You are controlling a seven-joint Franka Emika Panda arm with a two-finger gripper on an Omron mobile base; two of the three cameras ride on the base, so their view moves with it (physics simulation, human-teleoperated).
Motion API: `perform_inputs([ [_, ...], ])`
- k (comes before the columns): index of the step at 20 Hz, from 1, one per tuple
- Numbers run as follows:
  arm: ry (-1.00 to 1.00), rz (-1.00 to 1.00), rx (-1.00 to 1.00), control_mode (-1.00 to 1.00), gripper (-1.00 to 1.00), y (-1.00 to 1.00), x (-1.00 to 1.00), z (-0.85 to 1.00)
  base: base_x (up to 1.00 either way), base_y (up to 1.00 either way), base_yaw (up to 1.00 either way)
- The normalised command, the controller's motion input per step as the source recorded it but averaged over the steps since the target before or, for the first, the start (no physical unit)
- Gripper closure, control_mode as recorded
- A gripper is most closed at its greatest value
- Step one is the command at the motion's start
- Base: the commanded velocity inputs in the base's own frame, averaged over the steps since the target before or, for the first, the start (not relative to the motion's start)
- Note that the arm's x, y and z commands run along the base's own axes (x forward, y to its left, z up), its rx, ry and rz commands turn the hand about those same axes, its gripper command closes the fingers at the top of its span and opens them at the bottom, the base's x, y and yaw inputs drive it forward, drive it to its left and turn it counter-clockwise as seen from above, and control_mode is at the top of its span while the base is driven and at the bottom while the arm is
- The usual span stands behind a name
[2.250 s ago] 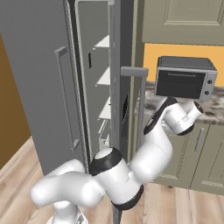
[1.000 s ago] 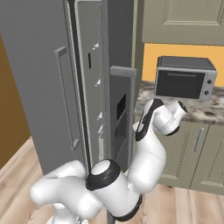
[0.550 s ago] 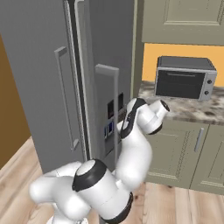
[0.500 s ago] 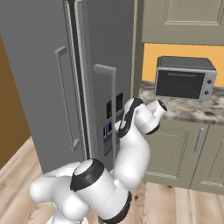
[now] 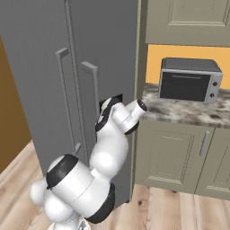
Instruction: Store the hot dog in the freezer for long-term storage. Close the freezer door after placing the cooked food.
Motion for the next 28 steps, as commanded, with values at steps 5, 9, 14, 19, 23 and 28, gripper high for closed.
perform_inputs([
  [5, 0.0, -0.14, -0.03, -1.0, -1.0, 0.69, -0.01, 0.0, 0.0, 0.0, 0.0],
  [9, 0.0, -0.16, -0.01, -1.0, -1.0, 0.36, 0.0, 0.03, 0.0, 0.0, 0.0],
  [14, -0.05, -0.19, -0.01, -1.0, -1.0, 0.43, -0.16, 0.16, 0.0, 0.0, 0.0],
  [19, 0.0, -0.14, 0.0, -1.0, -1.0, -0.01, -0.47, 0.4, 0.0, 0.0, 0.0],
  [23, -0.09, -0.08, -0.11, -1.0, -1.0, 0.29, -0.07, 0.13, 0.0, 0.0, 0.0],
  [28, -0.14, -0.02, -0.28, -1.0, -1.0, 0.02, 0.19, 0.01, 0.0, 0.0, 0.0],
])
